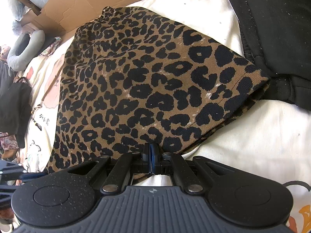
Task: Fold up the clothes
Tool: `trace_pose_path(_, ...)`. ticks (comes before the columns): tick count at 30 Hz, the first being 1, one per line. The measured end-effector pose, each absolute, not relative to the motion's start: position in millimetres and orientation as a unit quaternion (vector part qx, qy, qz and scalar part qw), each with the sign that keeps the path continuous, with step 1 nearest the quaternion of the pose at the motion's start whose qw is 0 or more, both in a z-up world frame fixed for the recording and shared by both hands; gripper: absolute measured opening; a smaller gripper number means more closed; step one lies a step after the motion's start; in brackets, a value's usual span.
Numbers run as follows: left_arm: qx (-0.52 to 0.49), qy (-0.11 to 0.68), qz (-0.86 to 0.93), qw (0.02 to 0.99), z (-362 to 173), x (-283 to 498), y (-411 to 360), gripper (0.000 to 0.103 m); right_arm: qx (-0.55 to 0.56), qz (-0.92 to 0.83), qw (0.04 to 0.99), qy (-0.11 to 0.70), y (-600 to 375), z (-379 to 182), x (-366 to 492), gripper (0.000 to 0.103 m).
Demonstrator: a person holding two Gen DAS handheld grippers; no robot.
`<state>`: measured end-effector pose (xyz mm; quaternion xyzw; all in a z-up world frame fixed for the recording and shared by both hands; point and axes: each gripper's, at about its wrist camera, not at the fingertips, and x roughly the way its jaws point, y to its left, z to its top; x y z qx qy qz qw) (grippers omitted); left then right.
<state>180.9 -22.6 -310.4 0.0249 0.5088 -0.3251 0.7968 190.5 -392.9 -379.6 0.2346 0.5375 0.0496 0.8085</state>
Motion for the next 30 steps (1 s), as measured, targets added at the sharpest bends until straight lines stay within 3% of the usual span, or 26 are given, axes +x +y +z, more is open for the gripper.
trace_pose_path(10, 0.011, 0.544, -0.322, 0.775, -326.4, 164.7, -16.9, 0.009, 0.235, 0.055, 0.81, 0.535, -393.7, -380.4, 189.2, 0.004)
trace_pose_path(19, 0.007, 0.521, -0.313, 0.794, -304.6, 161.5, -4.7, 0.009, 0.235, 0.054, 0.81, 0.534, -394.1, -380.6, 188.4, 0.004)
trace_pose_path(24, 0.0, 0.512, -0.273, 0.814, -301.7, 175.4, 9.1, 0.028, 0.233, 0.052, 0.81, 0.535, -392.5, -379.7, 188.7, 0.004)
trace_pose_path(30, -0.02, 0.533, -0.255, 0.806, -315.4, 185.0, 16.8, 0.037, 0.232, 0.052, 0.811, 0.535, -392.5, -379.8, 188.8, 0.004)
